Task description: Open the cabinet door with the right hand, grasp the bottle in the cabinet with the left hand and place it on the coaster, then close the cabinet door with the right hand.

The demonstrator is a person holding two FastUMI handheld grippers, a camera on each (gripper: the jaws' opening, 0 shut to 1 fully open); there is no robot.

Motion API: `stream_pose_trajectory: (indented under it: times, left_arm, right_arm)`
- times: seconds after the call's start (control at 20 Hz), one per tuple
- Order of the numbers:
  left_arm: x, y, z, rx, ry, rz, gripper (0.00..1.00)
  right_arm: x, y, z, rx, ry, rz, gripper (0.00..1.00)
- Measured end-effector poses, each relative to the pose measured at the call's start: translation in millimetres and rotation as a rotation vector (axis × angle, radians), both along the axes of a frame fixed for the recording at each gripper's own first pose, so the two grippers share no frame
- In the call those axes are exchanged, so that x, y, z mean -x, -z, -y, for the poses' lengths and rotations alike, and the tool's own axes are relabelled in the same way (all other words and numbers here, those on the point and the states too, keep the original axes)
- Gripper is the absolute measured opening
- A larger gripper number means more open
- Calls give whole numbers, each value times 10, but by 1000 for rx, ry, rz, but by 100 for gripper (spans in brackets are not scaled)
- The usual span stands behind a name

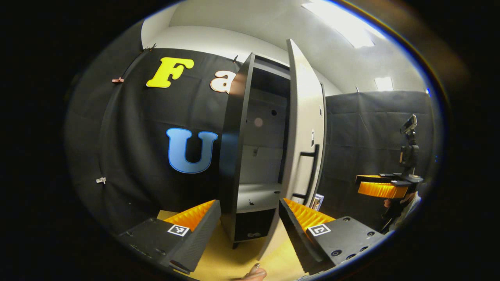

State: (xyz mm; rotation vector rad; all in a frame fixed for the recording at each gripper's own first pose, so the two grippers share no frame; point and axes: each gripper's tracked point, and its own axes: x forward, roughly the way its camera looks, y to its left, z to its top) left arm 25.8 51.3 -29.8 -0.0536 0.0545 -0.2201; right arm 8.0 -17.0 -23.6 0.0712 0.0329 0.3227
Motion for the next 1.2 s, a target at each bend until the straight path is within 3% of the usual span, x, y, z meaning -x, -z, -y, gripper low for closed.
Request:
stream_pose_trajectory:
  times: [0.25, 0.55, 1.2]
  left_arm:
    - [-26, 6, 288, -4, 54, -4, 94]
    - [-124, -45, 360, -11, 46, 8, 97]
    - [-50, -120, 509, -66, -44, 40, 94]
  right_arm:
    - [-33, -60, 264, -24, 89, 18, 99]
    - [-65, -211, 548, -42, 187, 81, 99]
    - [-107, -156, 668, 28, 235, 85, 99]
